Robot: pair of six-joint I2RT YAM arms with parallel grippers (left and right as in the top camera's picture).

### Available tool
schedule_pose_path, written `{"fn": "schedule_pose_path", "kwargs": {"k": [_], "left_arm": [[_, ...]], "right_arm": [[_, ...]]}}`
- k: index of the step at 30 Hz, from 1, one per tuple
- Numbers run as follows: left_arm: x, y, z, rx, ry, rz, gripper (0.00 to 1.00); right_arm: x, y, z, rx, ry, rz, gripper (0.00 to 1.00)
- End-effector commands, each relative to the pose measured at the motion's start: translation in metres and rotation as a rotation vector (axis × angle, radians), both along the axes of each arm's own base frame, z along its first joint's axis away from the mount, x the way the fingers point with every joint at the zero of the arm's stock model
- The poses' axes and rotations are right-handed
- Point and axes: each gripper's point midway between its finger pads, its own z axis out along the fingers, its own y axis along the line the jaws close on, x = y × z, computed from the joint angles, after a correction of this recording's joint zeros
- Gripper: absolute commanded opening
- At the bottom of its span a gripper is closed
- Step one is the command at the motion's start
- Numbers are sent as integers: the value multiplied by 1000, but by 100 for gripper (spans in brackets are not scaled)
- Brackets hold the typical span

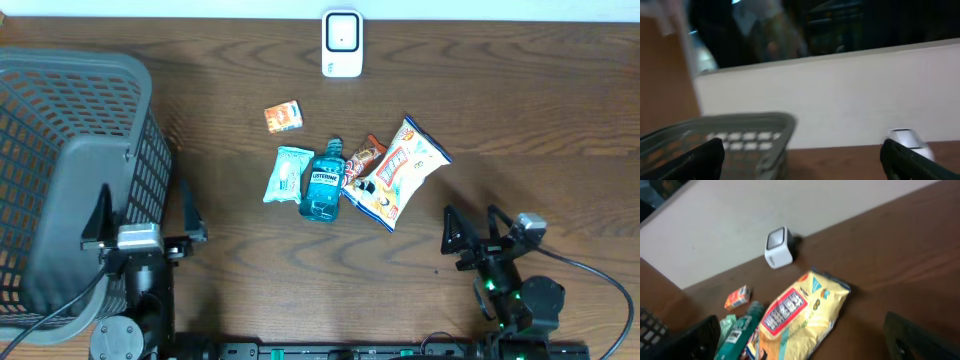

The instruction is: Scan the item barcode

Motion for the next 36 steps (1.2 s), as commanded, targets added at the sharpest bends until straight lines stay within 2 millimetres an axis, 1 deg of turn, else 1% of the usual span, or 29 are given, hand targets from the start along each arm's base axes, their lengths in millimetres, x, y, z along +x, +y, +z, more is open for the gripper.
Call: {"fn": "schedule_pose_path", "kwargs": {"k": [1,4,6,9,11,14,17,23,26,31,35,36], "left_arm": [[-9,-43,16,82,-38,-240,99],[-8,-68,4,113,6,-386,99],[-5,-77,-7,117,53,-448,99],[7,-77,-26,99,136,-450,99],[14,-77,-34,82,171,-454,99],[22,-78,-45,4,226,-466,99],[27,-78,-57,-49,272,-471,99],[28,-78,-75,-111,318,-476,99],[28,-79,-87,-128,350,-484,99],[29,-79,-103,-164,392,-485,99],[29,-79,-123,-192,438,-483,99],[28,-80,-133,-201,459,-482,99]], "right_arm": [[0,7,-17,20,78,35,99],[0,7,-32,25,146,35,99],[0,7,-41,28,187,34,99],[-1,7,-52,33,235,35,99],[-1,7,-56,35,253,38,99],[-1,7,-58,35,264,37,99],[-1,8,-58,37,264,42,99],[-2,17,-51,47,237,94,99],[0,24,-38,52,184,140,99],[2,27,-25,50,138,161,99],[2,27,-24,50,137,163,99],[2,27,-24,50,136,163,99]]}}
